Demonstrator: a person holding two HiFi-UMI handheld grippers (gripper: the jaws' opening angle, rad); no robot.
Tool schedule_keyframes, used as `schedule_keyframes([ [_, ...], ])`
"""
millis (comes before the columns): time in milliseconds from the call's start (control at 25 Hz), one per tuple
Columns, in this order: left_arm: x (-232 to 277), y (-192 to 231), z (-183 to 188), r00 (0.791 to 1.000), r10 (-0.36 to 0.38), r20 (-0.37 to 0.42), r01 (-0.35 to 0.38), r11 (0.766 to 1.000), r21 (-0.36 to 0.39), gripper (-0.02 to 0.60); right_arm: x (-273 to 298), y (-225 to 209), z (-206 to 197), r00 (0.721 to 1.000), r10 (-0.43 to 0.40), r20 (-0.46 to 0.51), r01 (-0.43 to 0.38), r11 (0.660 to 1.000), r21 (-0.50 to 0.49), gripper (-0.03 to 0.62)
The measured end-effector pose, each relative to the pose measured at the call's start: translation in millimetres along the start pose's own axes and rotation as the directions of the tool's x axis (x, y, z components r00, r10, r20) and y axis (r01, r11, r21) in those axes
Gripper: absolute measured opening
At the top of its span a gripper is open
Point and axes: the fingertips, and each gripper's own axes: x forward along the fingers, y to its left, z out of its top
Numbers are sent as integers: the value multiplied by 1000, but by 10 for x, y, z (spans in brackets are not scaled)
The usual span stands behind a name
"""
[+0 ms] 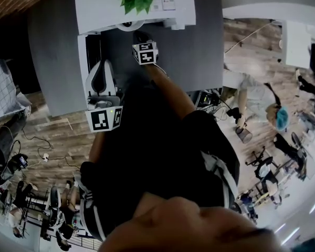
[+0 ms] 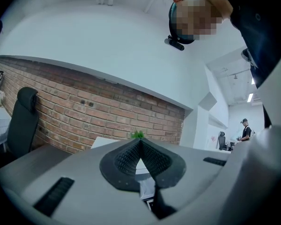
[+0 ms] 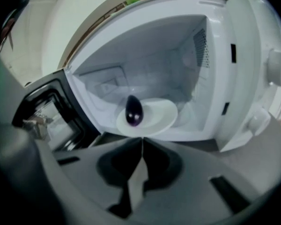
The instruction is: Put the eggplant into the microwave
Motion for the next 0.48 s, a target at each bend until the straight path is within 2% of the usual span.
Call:
schedule_keyframes([
  [480,132,67,-75,1000,-5,-25,5,1000,-17,34,178,-75,178,1000,-5,6,5,1000,7,35],
])
